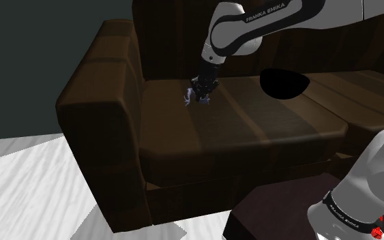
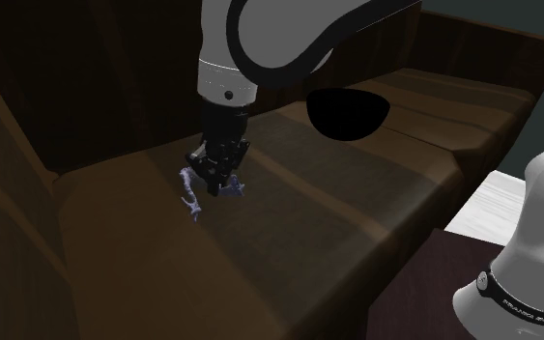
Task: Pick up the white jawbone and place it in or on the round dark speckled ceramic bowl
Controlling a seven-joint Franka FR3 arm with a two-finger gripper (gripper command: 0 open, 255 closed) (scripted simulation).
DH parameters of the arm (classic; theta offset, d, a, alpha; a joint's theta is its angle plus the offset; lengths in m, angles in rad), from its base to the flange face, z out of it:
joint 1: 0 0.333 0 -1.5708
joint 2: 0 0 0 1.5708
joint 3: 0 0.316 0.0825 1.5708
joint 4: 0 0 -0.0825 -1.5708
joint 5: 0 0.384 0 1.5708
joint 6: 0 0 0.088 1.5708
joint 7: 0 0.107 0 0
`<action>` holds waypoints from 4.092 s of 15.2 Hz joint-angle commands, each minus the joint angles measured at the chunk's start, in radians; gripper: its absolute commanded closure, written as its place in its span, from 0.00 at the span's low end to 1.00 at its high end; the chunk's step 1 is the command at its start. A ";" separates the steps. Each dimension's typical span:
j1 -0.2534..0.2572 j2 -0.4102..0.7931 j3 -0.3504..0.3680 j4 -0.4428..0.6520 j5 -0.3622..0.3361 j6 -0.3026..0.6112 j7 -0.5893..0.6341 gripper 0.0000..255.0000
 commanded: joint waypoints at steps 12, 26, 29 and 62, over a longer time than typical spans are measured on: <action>-0.002 -0.031 -0.002 0.085 -0.009 -0.117 0.017 1.00; -0.005 -0.045 -0.005 0.257 -0.021 -0.301 0.043 1.00; -0.006 -0.043 -0.006 0.300 -0.023 -0.342 0.048 1.00; -0.232 -0.414 -0.374 0.047 -0.077 -0.547 -0.500 1.00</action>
